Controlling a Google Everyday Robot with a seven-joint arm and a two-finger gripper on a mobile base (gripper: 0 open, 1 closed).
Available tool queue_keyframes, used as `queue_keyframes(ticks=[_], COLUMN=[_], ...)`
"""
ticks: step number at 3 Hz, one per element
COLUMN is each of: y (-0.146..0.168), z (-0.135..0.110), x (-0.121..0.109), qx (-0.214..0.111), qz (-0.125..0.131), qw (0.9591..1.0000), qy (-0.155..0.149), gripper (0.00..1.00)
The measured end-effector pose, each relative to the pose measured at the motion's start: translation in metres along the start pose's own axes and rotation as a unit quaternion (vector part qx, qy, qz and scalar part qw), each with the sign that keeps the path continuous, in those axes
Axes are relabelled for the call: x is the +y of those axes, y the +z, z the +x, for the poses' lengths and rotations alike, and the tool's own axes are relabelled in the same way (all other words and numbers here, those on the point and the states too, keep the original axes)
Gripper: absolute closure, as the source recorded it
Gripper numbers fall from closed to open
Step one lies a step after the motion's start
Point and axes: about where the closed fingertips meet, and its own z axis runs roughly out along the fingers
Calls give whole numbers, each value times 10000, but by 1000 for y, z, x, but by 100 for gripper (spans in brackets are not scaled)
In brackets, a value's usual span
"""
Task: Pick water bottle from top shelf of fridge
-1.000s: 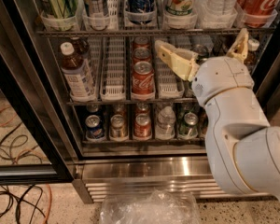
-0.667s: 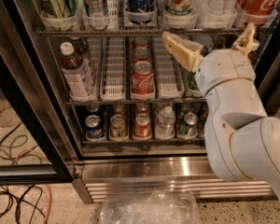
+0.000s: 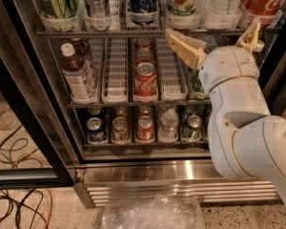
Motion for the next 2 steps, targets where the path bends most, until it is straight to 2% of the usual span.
queue_keyframes(ticks=[1, 2], y=[22, 22], z=[-21, -21], x=[-21, -21], qx=[-503, -503], qz=[231, 231], qw=[9972, 9972], qy=[-494, -493], gripper=[0, 0])
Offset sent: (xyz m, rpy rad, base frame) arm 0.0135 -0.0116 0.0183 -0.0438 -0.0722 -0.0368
